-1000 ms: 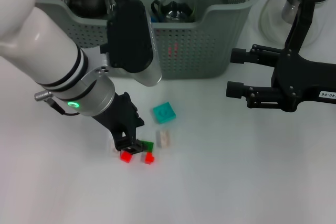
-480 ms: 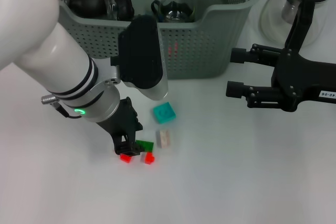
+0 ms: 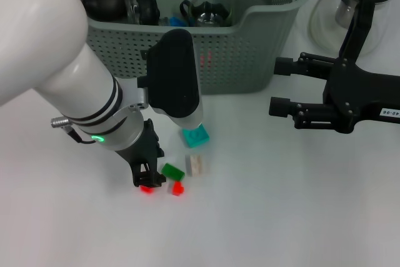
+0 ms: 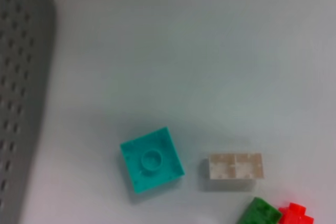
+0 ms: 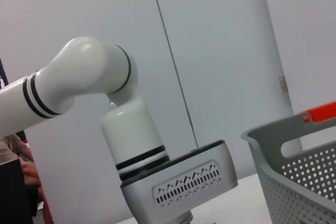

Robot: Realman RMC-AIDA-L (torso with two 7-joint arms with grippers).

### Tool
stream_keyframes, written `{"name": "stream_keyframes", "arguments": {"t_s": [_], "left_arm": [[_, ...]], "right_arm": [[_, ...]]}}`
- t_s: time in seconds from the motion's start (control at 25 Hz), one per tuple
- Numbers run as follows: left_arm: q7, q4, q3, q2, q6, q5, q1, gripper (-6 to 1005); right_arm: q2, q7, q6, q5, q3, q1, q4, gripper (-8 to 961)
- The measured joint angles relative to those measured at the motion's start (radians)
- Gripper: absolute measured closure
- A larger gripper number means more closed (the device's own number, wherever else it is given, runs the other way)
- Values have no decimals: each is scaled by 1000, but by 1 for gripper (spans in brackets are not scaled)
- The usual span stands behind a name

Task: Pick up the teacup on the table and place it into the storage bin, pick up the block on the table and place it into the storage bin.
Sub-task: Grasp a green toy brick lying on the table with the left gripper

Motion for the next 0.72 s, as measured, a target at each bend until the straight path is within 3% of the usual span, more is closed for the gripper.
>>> {"name": "stream_keyframes", "arguments": {"t_s": [0.72], "left_arm": [[-18, 59, 46, -2, -9, 3, 21, 552]], "right_arm": [[-2, 0, -2, 0, 0, -5, 0, 103]]}}
